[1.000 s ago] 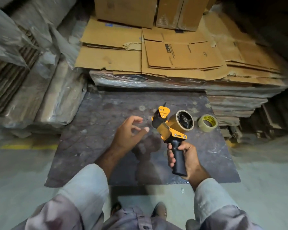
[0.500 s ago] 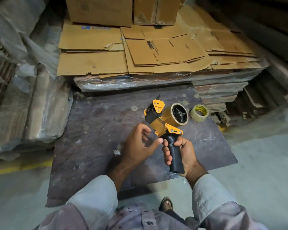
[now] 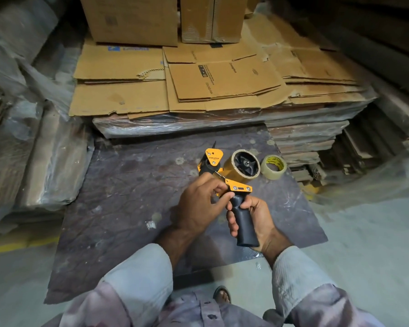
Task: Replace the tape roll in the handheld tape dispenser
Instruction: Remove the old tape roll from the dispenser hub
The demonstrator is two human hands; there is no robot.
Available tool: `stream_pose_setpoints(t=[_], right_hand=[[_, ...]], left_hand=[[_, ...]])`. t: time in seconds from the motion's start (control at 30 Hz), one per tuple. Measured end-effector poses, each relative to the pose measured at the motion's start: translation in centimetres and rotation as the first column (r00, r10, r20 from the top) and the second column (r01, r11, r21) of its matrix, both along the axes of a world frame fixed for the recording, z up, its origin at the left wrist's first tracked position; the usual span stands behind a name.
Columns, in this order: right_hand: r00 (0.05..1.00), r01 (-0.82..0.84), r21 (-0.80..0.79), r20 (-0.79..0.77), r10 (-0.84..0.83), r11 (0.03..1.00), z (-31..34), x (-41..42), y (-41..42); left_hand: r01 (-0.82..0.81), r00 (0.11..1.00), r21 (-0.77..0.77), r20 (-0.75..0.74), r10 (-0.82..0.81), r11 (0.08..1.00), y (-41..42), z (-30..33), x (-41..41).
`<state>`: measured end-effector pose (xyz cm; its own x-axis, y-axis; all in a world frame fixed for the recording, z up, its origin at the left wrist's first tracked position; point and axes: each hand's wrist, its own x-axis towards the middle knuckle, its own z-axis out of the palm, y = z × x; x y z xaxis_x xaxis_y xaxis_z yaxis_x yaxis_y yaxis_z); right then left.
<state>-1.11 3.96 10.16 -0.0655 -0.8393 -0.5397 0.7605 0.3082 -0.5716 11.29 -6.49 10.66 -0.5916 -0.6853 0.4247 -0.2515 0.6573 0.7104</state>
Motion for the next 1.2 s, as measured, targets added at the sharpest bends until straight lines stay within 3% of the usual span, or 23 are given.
stream_pose_setpoints(t=[0.27, 0.43, 0.5, 0.63, 0.77, 0.93, 1.2], right_hand=[[0.981, -0.091, 0.064, -0.168, 0.101, 0.994, -0.9, -3.2, 1.2], [0.977, -0.086, 0.091, -0.186, 0.102, 0.992, -2.1, -3.9, 0.9], [0.974, -0.100, 0.116, -0.190, 0.121, 0.988, -2.5, -4.2, 0.7], [0.960, -0.133, 0.139, -0.227, 0.163, 0.981, -3.1, -4.6, 0.3], [0.928, -0.163, 0.150, -0.314, 0.203, 0.975, -3.5, -4.5, 0.1], [0.925, -0.145, 0.147, -0.331, 0.187, 0.978, -3.4, -4.5, -0.1], [0.931, -0.157, 0.131, -0.311, 0.191, 0.979, -3.5, -5.2, 0.2]], left_hand=[[0.042, 0.990, 0.035, 0.136, -0.046, 0.999, -0.8, 0.0, -2.0], [-0.068, 0.991, 0.078, 0.121, 0.058, 0.995, -0.5, -1.0, -1.9], [-0.164, 0.980, 0.162, 0.136, 0.142, 0.973, -0.4, -2.4, -1.8], [-0.298, 0.955, 0.511, 0.160, 0.251, 0.806, 0.9, -4.1, -2.5], [-0.232, 0.945, 0.844, 0.077, 0.319, 0.483, 2.3, -3.2, -4.2], [-0.210, 0.898, 0.927, 0.057, 0.436, 0.311, 1.9, -2.8, -5.0], [-0.093, 0.910, 0.992, 0.051, 0.411, 0.083, 1.5, -2.8, -5.6]])
